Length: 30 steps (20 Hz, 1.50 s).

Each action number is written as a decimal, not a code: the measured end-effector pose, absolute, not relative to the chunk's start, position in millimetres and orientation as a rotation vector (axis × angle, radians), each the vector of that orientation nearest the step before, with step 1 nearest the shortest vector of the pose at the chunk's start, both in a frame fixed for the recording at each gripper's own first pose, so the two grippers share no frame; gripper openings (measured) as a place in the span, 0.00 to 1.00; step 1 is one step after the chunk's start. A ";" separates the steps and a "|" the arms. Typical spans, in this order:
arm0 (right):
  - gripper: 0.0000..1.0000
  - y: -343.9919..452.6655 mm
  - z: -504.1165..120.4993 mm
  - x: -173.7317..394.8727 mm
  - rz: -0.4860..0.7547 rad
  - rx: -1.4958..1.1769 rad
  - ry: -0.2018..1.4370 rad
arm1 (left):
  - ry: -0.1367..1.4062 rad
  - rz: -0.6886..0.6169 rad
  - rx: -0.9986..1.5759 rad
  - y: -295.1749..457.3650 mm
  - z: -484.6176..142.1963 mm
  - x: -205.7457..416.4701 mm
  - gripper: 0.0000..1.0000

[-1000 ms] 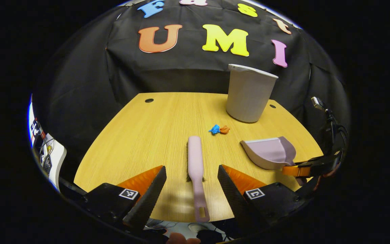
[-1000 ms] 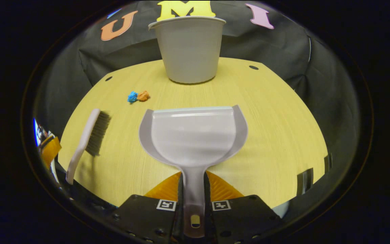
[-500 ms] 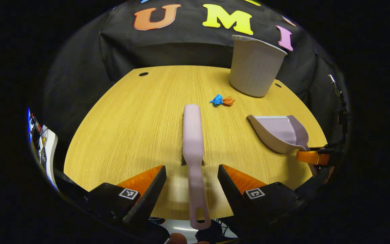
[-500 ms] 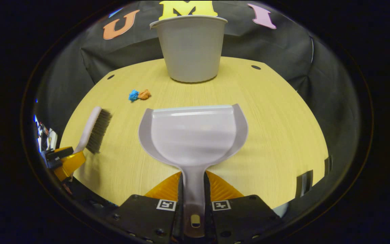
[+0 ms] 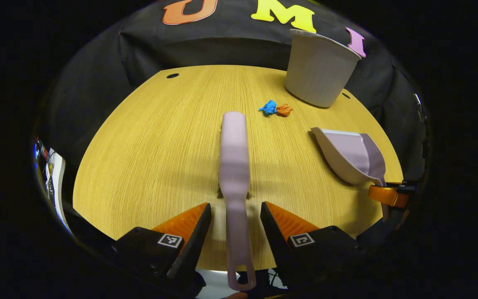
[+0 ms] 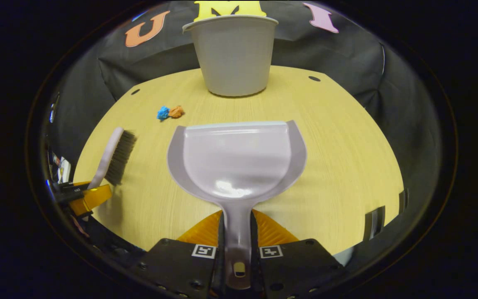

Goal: Pick up the small broom and dustpan from the desktop, sweep the trash into the dustpan with the broom, and then empty the trash into the garbage bin.

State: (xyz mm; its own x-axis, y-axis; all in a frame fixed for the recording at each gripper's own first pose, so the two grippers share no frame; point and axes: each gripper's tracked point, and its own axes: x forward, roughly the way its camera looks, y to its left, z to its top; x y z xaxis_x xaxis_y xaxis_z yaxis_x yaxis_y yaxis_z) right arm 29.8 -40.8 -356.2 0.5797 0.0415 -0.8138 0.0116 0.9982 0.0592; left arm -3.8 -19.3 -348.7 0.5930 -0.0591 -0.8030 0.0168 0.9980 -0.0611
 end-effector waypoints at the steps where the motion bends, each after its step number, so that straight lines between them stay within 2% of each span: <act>1: 0.23 -40.3 -356.8 29.2 0.018 0.063 0.955 | 0.944 -0.040 -0.055 -18.2 -349.7 -4.2 0.76; 2: 0.23 -40.2 -356.2 29.7 0.018 0.063 0.955 | 0.951 -0.039 -0.057 -17.8 -352.0 -5.0 0.75; 4: 0.23 -40.8 -356.2 29.7 0.019 0.060 0.956 | 0.961 -0.040 -0.064 -18.3 -353.3 -5.2 0.60; 5: 0.23 -40.8 -356.5 29.6 0.019 0.058 0.956 | 0.964 -0.038 -0.063 -17.8 -354.5 -4.6 0.56; 6: 0.23 -40.9 -356.1 30.1 0.020 0.056 0.957 | 0.971 -0.033 -0.058 -16.3 -355.9 -5.6 0.44; 8: 0.23 -42.0 -355.6 30.1 0.022 0.048 0.960 | 0.993 -0.033 -0.060 -15.9 -358.9 -8.1 0.31; 9: 0.23 -42.4 -355.6 30.0 0.021 0.049 0.961 | 0.994 -0.031 -0.061 -14.8 -358.2 -6.9 0.34; 11: 0.23 -42.4 -354.7 30.6 0.021 0.052 0.962 | 0.999 -0.030 -0.059 -12.9 -357.8 -6.1 0.29; 12: 0.23 -42.9 -354.1 30.4 0.024 0.052 0.961 | 0.997 -0.030 -0.060 -12.3 -357.9 -5.3 0.33; 13: 0.23 -43.9 -356.0 31.0 0.024 0.053 0.966 | 0.994 -0.032 -0.063 -11.4 -357.4 -4.1 0.28; 14: 0.15 -44.6 -354.3 30.5 0.032 0.055 0.973 | 0.991 -0.034 -0.065 -9.9 -356.8 -2.4 0.28; 21: 0.15 -55.2 -353.2 22.3 0.107 0.000 0.987 | 0.961 -0.041 -0.068 9.0 -348.2 37.5 0.26; 30: 0.14 -64.1 -348.7 30.6 0.131 -0.049 0.990 | 0.963 -0.024 -0.069 33.5 -337.0 98.5 0.23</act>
